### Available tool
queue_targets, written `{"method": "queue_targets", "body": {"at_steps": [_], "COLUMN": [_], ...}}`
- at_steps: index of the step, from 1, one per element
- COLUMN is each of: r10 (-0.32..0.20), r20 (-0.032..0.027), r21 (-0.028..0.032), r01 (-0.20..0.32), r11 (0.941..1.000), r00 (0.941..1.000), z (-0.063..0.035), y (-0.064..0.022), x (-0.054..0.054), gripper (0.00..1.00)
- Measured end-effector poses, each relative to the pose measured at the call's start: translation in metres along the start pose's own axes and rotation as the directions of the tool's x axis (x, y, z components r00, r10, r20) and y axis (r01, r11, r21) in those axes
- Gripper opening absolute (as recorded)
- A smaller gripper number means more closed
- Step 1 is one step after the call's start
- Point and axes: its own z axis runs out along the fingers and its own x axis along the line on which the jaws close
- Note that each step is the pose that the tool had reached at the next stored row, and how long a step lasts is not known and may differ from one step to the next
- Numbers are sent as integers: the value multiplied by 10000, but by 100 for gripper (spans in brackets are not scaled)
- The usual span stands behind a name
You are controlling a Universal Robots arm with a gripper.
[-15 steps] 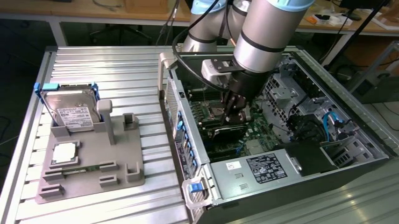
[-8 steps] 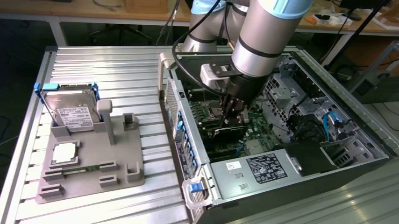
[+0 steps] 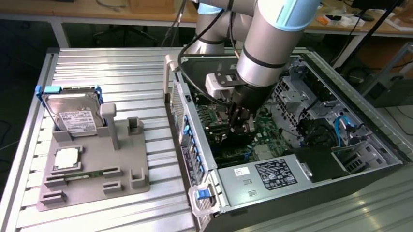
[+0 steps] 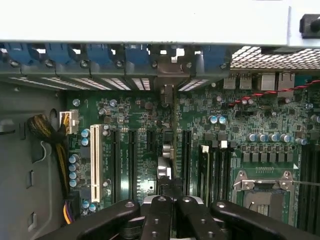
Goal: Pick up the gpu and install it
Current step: 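Press down on the gpu until it lock into place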
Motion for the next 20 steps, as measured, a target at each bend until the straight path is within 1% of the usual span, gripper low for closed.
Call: {"method": "queue_targets", "body": {"at_steps": [1,3,4,8,15,16,17,18,20], "r10": [-2,0,-1,-2,-1,-2,-1,-1,0], "r20": [-19,-19,-14,-13,-12,-12,-13,-14,-9], "r21": [-9,-9,-10,-10,-10,-10,-24,-49,-54], "r01": [2,0,1,2,1,2,1,1,-1], "r11": [10000,10000,10000,10000,10000,10000,10000,10000,10000], "r00": [10000,10000,10000,10000,10000,10000,10000,10000,10000], "z": [-199,-289,-331,-372,-374,-378,-389,-406,-412], "y": [7,71,123,314,625,654,668,670,684], "x": [-1,-4,-5,-8,-12,-12,-13,-14,-14], "gripper": [11,11,11,11,11,11,11,11,11]}}
